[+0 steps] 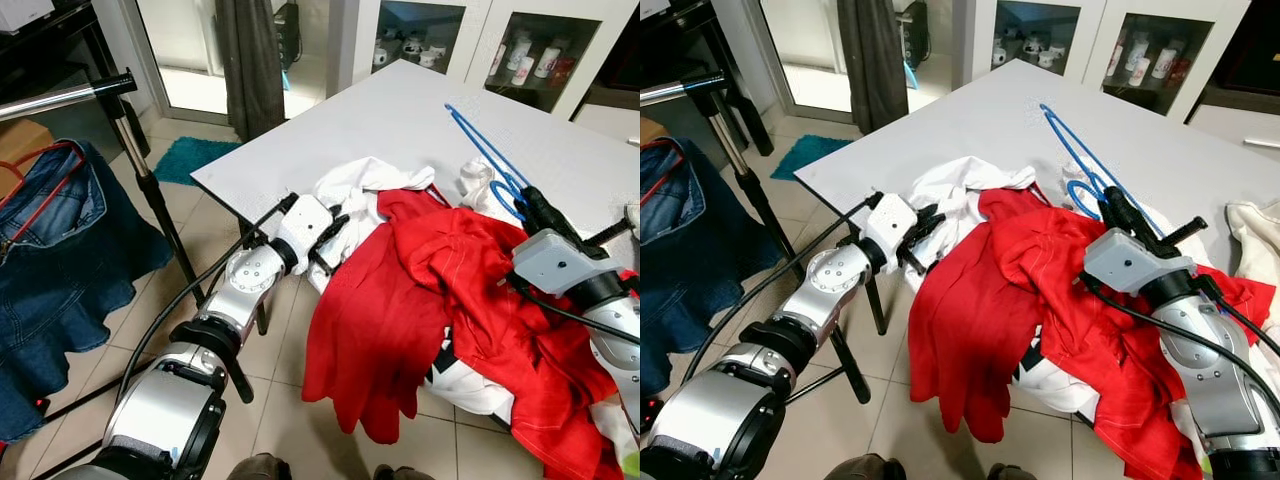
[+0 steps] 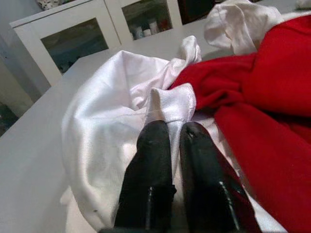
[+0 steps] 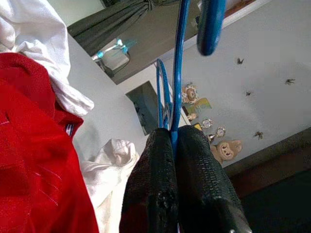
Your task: Hang hanger
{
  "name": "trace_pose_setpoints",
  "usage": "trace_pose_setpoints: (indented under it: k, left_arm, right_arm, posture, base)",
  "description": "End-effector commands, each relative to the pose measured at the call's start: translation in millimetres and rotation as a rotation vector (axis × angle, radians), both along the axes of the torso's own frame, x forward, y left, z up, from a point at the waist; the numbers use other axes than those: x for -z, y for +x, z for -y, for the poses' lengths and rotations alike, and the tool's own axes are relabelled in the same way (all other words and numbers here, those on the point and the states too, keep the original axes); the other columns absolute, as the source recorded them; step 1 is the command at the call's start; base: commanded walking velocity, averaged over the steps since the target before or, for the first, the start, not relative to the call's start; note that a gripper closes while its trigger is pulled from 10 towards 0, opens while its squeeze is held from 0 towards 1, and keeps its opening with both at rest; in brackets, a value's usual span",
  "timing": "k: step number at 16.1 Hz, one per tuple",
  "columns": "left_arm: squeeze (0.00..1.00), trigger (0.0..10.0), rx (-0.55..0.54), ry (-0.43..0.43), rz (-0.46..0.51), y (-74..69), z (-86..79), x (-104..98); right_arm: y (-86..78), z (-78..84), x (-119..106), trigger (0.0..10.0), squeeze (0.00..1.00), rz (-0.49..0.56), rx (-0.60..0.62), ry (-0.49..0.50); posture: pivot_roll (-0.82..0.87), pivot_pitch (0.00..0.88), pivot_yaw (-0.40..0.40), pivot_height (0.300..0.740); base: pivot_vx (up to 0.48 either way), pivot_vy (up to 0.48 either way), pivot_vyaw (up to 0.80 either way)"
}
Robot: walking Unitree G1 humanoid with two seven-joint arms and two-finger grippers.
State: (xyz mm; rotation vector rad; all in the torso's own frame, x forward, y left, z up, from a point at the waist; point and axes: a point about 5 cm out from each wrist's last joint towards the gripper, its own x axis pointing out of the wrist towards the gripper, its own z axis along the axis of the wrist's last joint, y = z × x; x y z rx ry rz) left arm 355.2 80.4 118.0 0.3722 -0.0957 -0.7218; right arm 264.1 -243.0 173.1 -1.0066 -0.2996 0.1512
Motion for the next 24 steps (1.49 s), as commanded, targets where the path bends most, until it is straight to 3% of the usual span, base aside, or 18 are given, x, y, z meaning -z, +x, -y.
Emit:
trace_pose_setpoints:
  k: [1,10,13,16,22,24]
  left_arm:
    - [0.00,0.0,-0.007,0.024,0.034,2.0,-1.5,-3]
    - [0.00,0.0,0.051,0.019,0.063,1.5,-7.3,-9]
    - [0.00,0.0,0.035,-0.068,0.167,9.2,-17.7,-37]
    - [0.00,0.0,-0.028,-0.178,0.223,14.3,-39.0,-57]
    - [0.00,0.0,-0.030,-0.286,0.216,5.3,-54.2,-51]
    - [0.00,0.0,-0.050,-0.348,0.192,5.1,-61.4,-50]
  right_arm:
    - [0.1,-0.3,-2,10.0,0.00,0.007,0.001,0.017]
    - [0.1,2.4,-3,10.0,0.00,0.002,0.013,0.035]
    - [-1.1,1.8,-1,10.0,0.00,0.000,0.013,0.040]
    - [-0.6,1.9,-1,10.0,0.00,-0.003,0.014,0.044]
    - [0.3,1.7,1,10.0,0.00,-0.032,-0.007,0.065]
    - [0.0,-0.5,6,10.0,0.00,-0.109,-0.038,0.115]
  posture:
    - [0.02,0.031,0.030,0.740]
    - [0.02,0.033,0.034,0.740]
    - [0.02,0.033,0.034,0.740]
    - [0.02,0.031,0.032,0.740]
    - [0.03,0.032,0.021,0.740]
    - [0.03,0.033,0.019,0.740]
  base:
    - [0.000,0.000,0.00]
    - [0.000,0.000,0.00]
    - [0.000,0.000,0.00]
    - [0.000,0.000,0.00]
    - [0.000,0.000,0.00]
    - [0.000,0.000,0.00]
